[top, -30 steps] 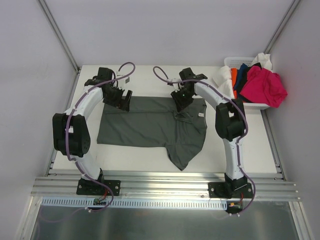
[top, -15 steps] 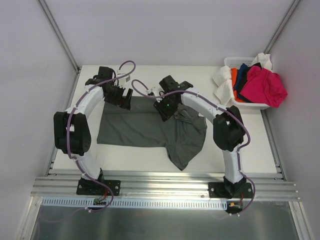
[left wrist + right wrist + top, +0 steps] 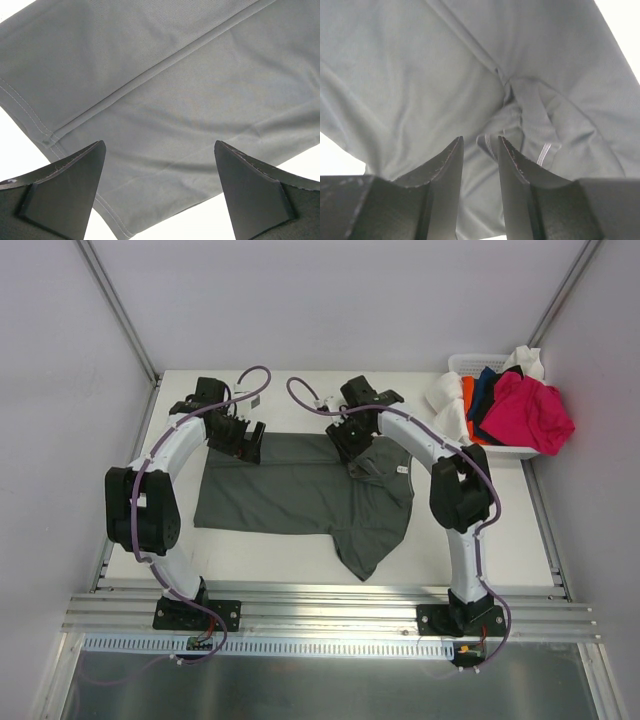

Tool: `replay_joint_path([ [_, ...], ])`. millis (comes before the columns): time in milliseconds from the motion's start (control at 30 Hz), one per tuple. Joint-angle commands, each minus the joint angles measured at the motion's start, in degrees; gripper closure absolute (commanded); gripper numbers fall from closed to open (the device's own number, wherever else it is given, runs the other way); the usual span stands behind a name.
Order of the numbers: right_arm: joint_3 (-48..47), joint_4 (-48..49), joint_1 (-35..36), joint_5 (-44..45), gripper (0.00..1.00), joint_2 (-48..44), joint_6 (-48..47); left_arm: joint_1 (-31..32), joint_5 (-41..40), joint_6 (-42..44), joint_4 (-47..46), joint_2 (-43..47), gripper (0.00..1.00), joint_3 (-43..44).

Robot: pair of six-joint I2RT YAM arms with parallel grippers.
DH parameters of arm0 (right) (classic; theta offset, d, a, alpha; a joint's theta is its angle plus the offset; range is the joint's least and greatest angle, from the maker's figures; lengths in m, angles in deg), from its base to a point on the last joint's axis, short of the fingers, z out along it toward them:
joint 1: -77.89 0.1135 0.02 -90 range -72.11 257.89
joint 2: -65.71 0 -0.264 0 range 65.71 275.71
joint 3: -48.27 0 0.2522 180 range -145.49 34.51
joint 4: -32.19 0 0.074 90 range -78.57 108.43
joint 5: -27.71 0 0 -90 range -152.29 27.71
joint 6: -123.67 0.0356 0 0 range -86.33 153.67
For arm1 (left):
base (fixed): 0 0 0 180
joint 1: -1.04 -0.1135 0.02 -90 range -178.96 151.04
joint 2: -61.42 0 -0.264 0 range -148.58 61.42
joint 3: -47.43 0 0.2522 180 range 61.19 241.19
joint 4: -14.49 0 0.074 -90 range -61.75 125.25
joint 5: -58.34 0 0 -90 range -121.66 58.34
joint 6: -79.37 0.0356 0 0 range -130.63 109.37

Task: Fold and stack the t-shirts
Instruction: Fold the flattened tshirt in 1/3 of the way

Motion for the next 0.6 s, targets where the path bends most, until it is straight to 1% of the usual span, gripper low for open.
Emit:
replay_joint_path([
  [0,-3.29,0.26,-0.19,-0.36,0.63,2.13,-0.13,0.02,0.31,1.2,0.22,2.61,0.08,0.29],
  [200,-4.26,0.34,-2.3,-0.71,0.64,4.25,-0.04,0.02,-0.48,1.28,0.83,2.61,0.08,0.38],
  [367,-3.56,0.26,-3.89,-0.45,0.63,3.55,-0.21,0.02,-0.57,1.46,1.18,1.82,0.08,0.56],
  [567,-2.94,0.17,-5.03,-0.71,0.63,2.85,0.05,0.02,-0.13,0.23,1.36,0.24,0.08,2.93],
])
